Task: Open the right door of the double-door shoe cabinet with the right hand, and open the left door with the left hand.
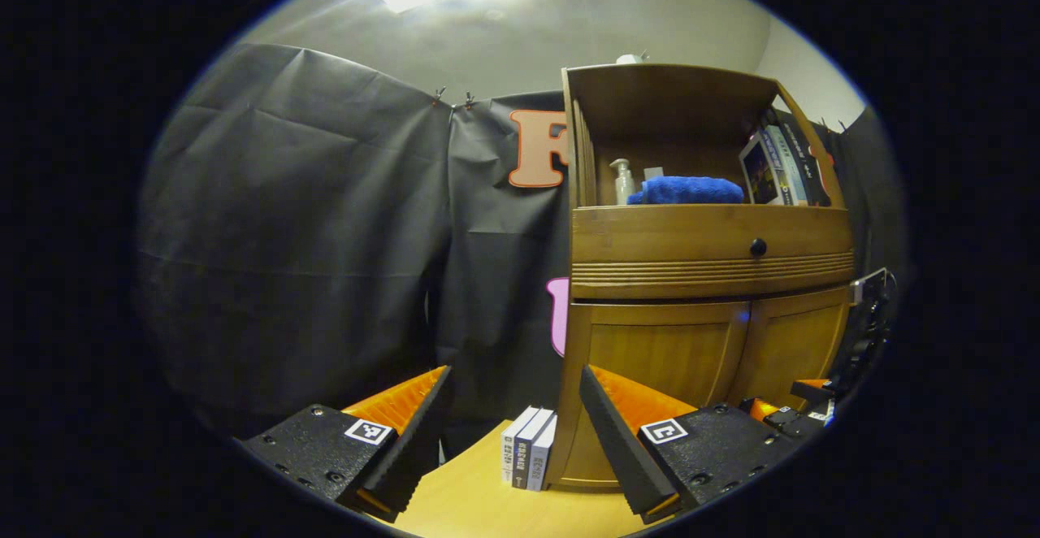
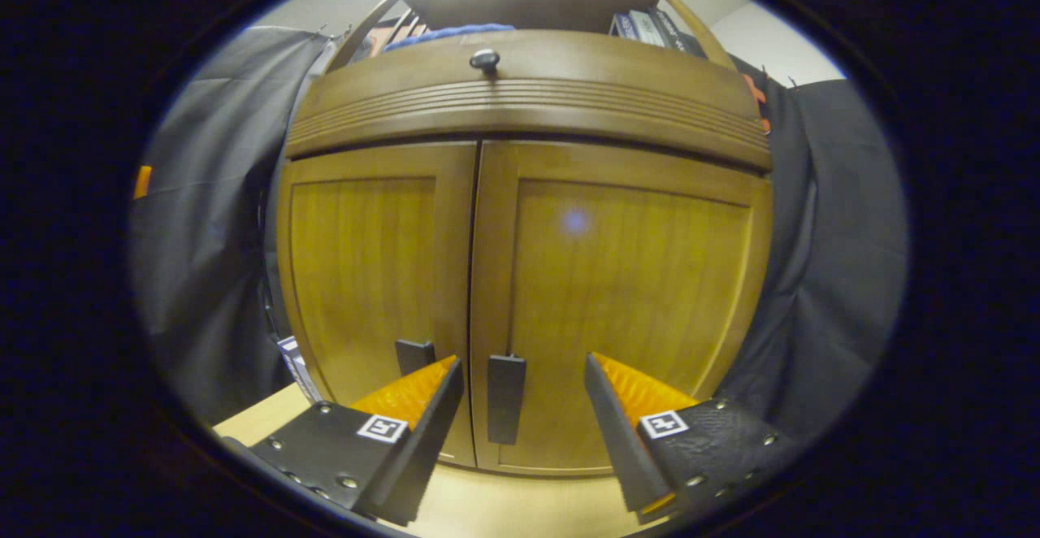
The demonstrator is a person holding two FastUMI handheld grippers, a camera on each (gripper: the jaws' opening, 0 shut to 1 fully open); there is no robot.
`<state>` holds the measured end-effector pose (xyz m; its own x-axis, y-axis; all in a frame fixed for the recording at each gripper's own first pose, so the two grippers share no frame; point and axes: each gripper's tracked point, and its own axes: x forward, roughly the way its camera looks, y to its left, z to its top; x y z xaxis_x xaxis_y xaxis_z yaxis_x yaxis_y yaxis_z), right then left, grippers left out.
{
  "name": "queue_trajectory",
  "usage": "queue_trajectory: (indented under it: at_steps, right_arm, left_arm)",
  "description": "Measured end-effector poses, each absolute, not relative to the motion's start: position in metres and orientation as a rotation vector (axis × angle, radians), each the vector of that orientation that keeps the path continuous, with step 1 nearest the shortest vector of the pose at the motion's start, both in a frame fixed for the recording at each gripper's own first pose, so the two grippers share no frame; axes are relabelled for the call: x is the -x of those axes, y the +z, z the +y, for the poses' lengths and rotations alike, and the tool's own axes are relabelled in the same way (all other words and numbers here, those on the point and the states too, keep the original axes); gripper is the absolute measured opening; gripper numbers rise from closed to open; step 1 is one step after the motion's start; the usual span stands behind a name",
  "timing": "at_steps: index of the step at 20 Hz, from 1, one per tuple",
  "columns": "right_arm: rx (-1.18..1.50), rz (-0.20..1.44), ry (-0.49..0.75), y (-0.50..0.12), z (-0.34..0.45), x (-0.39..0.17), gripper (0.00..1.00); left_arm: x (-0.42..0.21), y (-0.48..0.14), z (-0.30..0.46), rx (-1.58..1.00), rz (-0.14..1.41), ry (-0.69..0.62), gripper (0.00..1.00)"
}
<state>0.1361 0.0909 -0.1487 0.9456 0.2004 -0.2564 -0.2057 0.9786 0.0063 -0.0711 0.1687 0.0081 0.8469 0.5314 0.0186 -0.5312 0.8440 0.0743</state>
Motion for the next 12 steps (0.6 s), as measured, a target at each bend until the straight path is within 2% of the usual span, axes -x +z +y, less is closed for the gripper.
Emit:
queue_trajectory:
  at_steps: [1, 2, 4, 8, 11, 12]
  right_arm:
    - [0.030, 0.272, 0.200, -0.156, 0.094, -0.141, 0.84]
    - [0.037, 0.288, 0.196, -0.163, 0.096, -0.148, 0.75]
    - [0.039, 0.312, 0.184, -0.173, 0.099, -0.156, 0.72]
    - [0.037, 0.335, 0.202, -0.183, 0.107, -0.168, 0.43]
    - [0.045, 0.334, 0.194, -0.184, 0.109, -0.169, 0.41]
    - [0.041, 0.339, 0.194, -0.182, 0.109, -0.165, 0.34]
  left_arm:
    - [0.074, 0.007, 0.174, -0.080, 0.005, 0.580, 0.92]
    - [0.077, 0.007, 0.180, -0.084, 0.008, 0.598, 0.92]
    - [0.082, 0.006, 0.191, -0.093, 0.016, 0.631, 0.92]
    - [0.088, 0.004, 0.205, -0.087, 0.026, 0.667, 0.92]
    - [0.090, 0.001, 0.209, -0.080, 0.030, 0.669, 0.92]
    - [0.090, 0.001, 0.208, -0.079, 0.031, 0.667, 0.92]
